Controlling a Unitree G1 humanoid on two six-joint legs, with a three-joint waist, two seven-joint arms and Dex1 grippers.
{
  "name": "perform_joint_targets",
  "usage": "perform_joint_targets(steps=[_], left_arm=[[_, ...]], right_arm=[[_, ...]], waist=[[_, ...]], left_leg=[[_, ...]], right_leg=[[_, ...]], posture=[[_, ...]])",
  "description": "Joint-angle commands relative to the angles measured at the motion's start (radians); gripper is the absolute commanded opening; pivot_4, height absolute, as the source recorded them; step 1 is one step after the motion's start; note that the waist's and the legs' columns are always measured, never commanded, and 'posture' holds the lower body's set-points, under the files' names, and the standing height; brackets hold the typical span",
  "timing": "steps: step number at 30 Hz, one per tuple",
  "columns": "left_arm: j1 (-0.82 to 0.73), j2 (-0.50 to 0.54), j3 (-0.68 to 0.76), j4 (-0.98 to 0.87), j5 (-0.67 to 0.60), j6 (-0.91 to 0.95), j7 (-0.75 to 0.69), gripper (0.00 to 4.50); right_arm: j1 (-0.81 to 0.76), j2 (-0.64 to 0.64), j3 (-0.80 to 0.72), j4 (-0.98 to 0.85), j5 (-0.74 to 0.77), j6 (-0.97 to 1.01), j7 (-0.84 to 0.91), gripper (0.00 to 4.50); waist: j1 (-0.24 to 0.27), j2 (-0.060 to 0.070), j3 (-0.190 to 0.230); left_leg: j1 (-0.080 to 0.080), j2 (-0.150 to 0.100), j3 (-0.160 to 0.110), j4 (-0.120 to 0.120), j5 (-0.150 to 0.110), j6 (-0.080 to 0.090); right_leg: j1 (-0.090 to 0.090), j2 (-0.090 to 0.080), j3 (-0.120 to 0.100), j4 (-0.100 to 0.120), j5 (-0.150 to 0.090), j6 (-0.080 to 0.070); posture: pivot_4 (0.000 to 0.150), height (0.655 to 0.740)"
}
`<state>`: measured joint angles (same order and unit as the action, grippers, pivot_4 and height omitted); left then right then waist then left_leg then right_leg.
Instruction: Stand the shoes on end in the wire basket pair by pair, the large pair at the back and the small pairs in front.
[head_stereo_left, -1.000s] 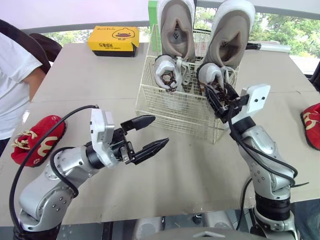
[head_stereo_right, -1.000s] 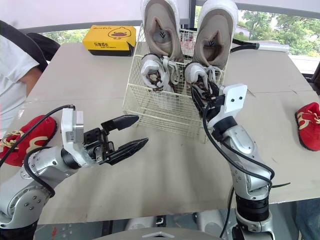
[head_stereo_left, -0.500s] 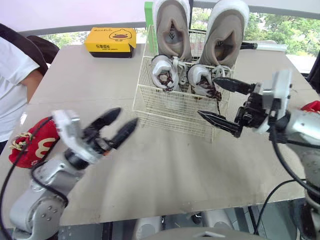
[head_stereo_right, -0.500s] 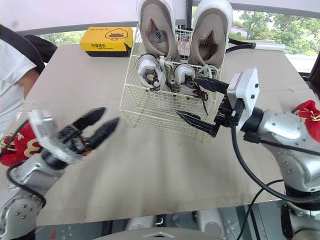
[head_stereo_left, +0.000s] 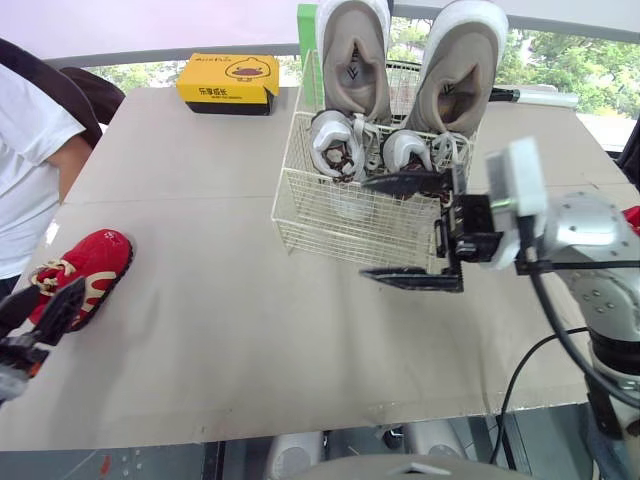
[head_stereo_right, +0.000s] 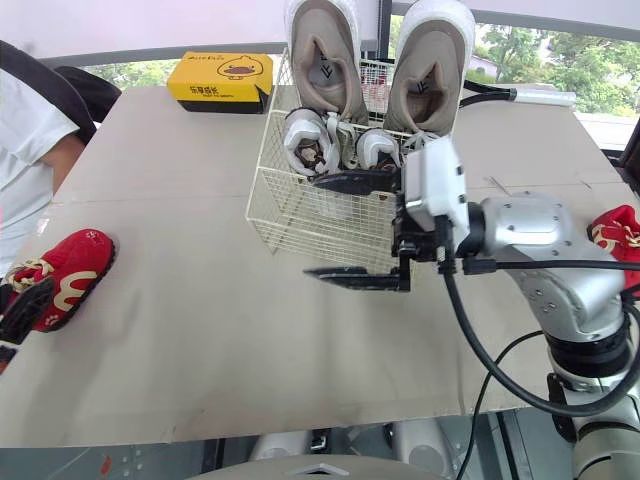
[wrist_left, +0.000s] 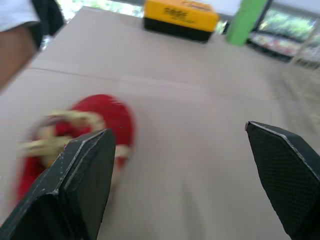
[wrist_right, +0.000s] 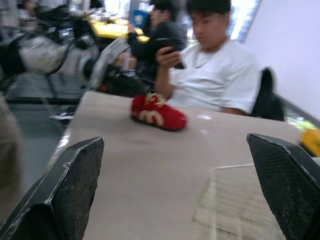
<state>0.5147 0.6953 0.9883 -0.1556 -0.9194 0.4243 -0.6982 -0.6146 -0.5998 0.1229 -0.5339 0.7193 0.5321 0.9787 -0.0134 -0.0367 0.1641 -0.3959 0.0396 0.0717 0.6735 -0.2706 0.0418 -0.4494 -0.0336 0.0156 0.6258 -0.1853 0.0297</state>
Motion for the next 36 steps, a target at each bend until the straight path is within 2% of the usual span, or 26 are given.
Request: perform_joint_targets(steps=[1, 3, 9, 12, 16, 18, 19, 22, 23, 24, 27, 30, 34, 36], left_arm=[[0.034, 0.063, 0.065, 0.089, 0.047, -0.005, -0.083, 4.5], [0.042, 0.105, 0.053, 0.114, 0.091, -0.006, -0.112, 4.5], [-0.059, 0.197, -0.038, 0.255, 0.227, -0.052, -0.158, 4.5], [-0.173, 0.261, -0.145, 0.436, 0.337, -0.111, -0.17, 4.5], [-0.238, 0.281, -0.286, 0.596, 0.468, -0.21, -0.215, 4.5], [-0.287, 0.263, -0.323, 0.66, 0.486, -0.238, -0.225, 4.5], [-0.302, 0.249, -0.338, 0.671, 0.481, -0.241, -0.247, 3.96], [-0.313, 0.219, -0.356, 0.677, 0.484, -0.264, -0.261, 2.72], [-0.315, 0.203, -0.342, 0.664, 0.47, -0.264, -0.253, 2.43], [-0.316, 0.178, -0.309, 0.622, 0.437, -0.272, -0.244, 2.34], [-0.327, 0.11, -0.195, 0.46, 0.322, -0.255, -0.204, 2.34], [-0.316, 0.059, -0.149, 0.236, 0.259, -0.23, -0.153, 2.34], [-0.378, 0.02, -0.209, -0.111, 0.165, -0.152, -0.026, 2.34], [-0.428, 0.038, -0.287, -0.251, 0.128, -0.114, -0.01, 2.34]], right_arm=[[0.018, 0.011, 0.019, 0.02, -0.045, -0.068, 0.045, 4.44], [0.041, 0.008, 0.015, 0.027, -0.051, -0.078, 0.056, 4.44], [0.073, -0.002, 0.006, 0.026, -0.079, -0.094, 0.069, 4.44], [0.086, -0.013, -0.004, 0.008, -0.08, -0.081, 0.057, 4.44], [0.097, -0.03, -0.023, -0.027, -0.067, -0.051, 0.023, 4.44], [0.098, -0.039, -0.032, -0.044, -0.057, -0.031, 0.005, 4.44], [0.1, -0.046, -0.036, -0.053, -0.052, -0.02, -0.001, 4.5], [0.108, -0.061, -0.048, -0.075, -0.036, 0.005, -0.016, 4.5], [0.11, -0.065, -0.051, -0.077, -0.032, 0.011, -0.019, 4.5], [0.111, -0.067, -0.055, -0.078, -0.027, 0.018, -0.022, 4.5], [0.099, -0.061, -0.064, -0.063, -0.011, 0.031, -0.033, 4.5], [0.075, -0.046, -0.074, -0.035, 0.009, 0.041, -0.047, 4.5], [-0.004, -0.005, -0.103, 0.028, 0.006, 0.043, -0.107, 4.5], [-0.086, 0.003, -0.125, 0.061, 0.04, 0.072, -0.117, 4.5]], waist=[[0.0, 0.0, 0.0], [0.001, -0.001, 0.0], [0.001, 0.001, 0.0], [0.001, 0.001, 0.0], [-0.003, 0.0, 0.0], [-0.002, 0.001, 0.0], [-0.001, 0.001, 0.0], [0.006, 0.001, 0.0], [0.006, 0.002, 0.0], [0.006, 0.003, 0.0], [0.006, 0.0, 0.0], [0.006, -0.007, 0.0], [0.006, -0.007, 0.0], [0.006, -0.002, 0.002]], left_leg=[[0.0, -0.001, 0.001, 0.0, 0.0, 0.0], [-0.001, -0.001, 0.0, 0.0, 0.0, 0.0], [-0.001, 0.002, 0.0, 0.0, 0.0, -0.001], [-0.001, 0.003, 0.002, -0.001, 0.0, -0.001], [-0.002, 0.003, 0.004, -0.003, 0.0, -0.001], [-0.002, 0.002, 0.005, -0.005, 0.0, -0.001], [-0.003, 0.002, 0.005, -0.005, 0.0, -0.001], [-0.004, 0.001, 0.003, -0.005, -0.001, -0.001], [-0.004, 0.001, 0.003, -0.005, -0.001, -0.001], [-0.004, -0.001, 0.003, -0.005, -0.001, -0.001], [-0.004, -0.002, 0.005, -0.004, -0.002, 0.0], [-0.005, -0.001, 0.002, -0.003, -0.003, -0.004], [-0.005, 0.0, -0.001, -0.002, -0.003, -0.006], [-0.005, -0.001, 0.0, -0.001, -0.002, -0.006]], right_leg=[[0.0, -0.001, 0.0, 0.0, 0.0, -0.001], [-0.001, -0.002, -0.001, 0.0, 0.001, -0.001], [-0.001, -0.006, -0.005, 0.0, 0.001, -0.002], [-0.003, -0.01, -0.011, 0.0, 0.001, -0.003], [-0.004, -0.015, -0.019, 0.0, 0.002, -0.004], [-0.006, -0.017, -0.019, 0.0, 0.002, -0.004], [-0.006, -0.018, -0.021, 0.0, 0.002, -0.004], [-0.006, -0.022, -0.028, 0.0, 0.002, -0.004], [-0.006, -0.025, -0.029, 0.0, 0.002, -0.004], [-0.006, -0.028, -0.03, 0.0, 0.002, -0.004], [-0.006, -0.043, -0.042, 0.0, 0.003, -0.005], [-0.006, -0.051, -0.058, 0.0, 0.005, -0.007], [-0.003, -0.055, -0.068, 0.0, 0.006, -0.01], [-0.002, -0.056, -0.07, 0.0, 0.007, -0.01]], posture=[[0.15, 0.74], [0.15, 0.74], [0.15, 0.74], [0.15, 0.74], [0.15, 0.74], [0.15, 0.74], [0.15, 0.74], [0.15, 0.74], [0.15, 0.74], [0.15, 0.74], [0.15, 0.74], [0.15, 0.74], [0.15, 0.74], [0.15, 0.74]])
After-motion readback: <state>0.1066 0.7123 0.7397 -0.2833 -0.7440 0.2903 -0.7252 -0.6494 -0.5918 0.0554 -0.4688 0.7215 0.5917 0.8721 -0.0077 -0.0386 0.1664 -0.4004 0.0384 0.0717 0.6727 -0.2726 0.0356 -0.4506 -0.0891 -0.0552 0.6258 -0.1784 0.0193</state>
